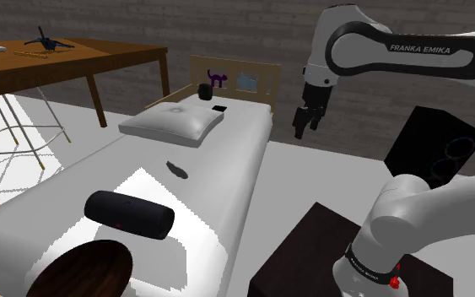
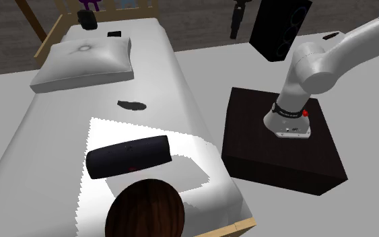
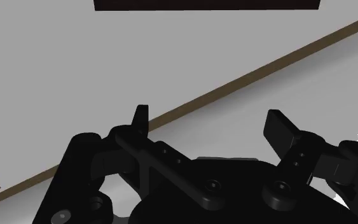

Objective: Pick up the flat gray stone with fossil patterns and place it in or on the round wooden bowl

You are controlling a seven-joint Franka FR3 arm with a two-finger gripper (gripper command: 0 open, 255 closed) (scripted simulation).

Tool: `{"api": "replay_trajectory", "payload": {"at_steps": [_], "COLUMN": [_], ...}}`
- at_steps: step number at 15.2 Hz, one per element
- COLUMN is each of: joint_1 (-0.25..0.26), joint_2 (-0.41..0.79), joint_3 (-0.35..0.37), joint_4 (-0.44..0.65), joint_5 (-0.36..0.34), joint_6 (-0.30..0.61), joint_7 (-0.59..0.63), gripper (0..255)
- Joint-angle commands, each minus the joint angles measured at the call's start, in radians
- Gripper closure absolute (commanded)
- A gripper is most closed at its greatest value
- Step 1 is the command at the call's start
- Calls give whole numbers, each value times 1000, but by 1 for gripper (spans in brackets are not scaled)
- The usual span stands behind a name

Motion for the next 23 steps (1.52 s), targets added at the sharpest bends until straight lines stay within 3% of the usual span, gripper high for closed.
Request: {"api": "replay_trajectory", "payload": {"at_steps": [1, 12, 23], "joint_1": [0, 66, 111], "joint_2": [0, 360, 757], "joint_3": [0, 108, 196], "joint_4": [0, 122, 390], "joint_5": [0, 67, 56], "joint_6": [0, 232, 355], "joint_7": [0, 116, 227], "gripper": [0, 0, 0]}}
